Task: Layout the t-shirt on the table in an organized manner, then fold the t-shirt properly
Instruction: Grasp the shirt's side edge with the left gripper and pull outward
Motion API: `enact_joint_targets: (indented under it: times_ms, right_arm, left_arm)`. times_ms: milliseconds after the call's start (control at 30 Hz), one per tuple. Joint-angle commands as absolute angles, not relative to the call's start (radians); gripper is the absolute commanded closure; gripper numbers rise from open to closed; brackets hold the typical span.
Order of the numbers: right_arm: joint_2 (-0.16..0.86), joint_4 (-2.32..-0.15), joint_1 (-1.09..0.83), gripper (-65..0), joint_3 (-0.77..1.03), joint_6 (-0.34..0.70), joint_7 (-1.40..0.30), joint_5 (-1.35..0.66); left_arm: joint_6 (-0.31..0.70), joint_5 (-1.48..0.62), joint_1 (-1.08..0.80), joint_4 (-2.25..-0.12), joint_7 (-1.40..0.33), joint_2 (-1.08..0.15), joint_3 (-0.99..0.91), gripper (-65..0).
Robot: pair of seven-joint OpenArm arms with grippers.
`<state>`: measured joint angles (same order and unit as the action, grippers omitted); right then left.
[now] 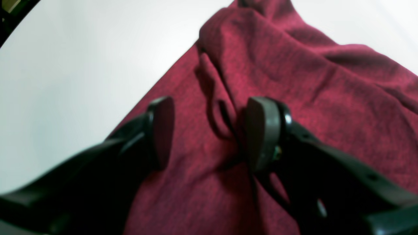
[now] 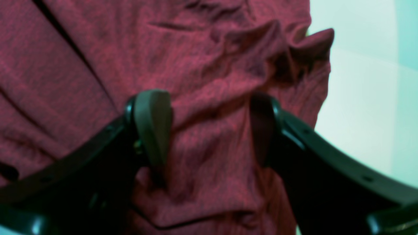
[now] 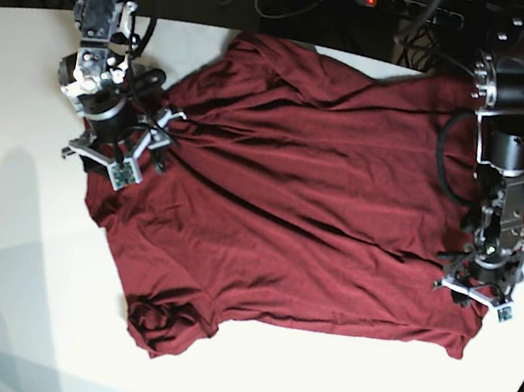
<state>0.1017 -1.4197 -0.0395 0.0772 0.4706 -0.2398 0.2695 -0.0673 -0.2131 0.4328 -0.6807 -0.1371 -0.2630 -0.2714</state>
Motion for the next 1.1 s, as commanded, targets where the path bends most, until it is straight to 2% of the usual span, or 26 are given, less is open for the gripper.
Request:
enact_joint_targets:
  times_ms: [0,167,333,767,1067]
  right_arm:
    - [0.107,-1.435,-0.025,-38.1,0.079,0.466,-0.214,0.260]
    - [0.107,-1.435,-0.025,-38.1,0.079,0.466,-0.214,0.260]
    - [0.107,-1.435,-0.025,-38.1,0.079,0.466,-0.214,0.260]
    - [0.107,-1.435,-0.025,-38.1,0.079,0.466,-0.214,0.260]
    - [0.107,-1.435,-0.025,-38.1,0.079,0.466,-0.214,0.260]
  left_arm:
    - [-0.067,-0.213,0.461,-0.700,-0.111,-0.277,-0.274,-34.2]
    - [-0.065,-0.214,0.443,-0.714,-0.111,-0.274,-0.275,-33.8]
    - [-0.065,-0.214,0.407,-0.789,-0.111,-0.272,-0.275,-26.2]
    - [-0.065,-0.214,0.407,-0.788,-0.111,-0.271,-0.269,-26.4]
    - [-0.065,-0.214,0.412,-0.710,-0.107,-0.271,-0.269,-26.4]
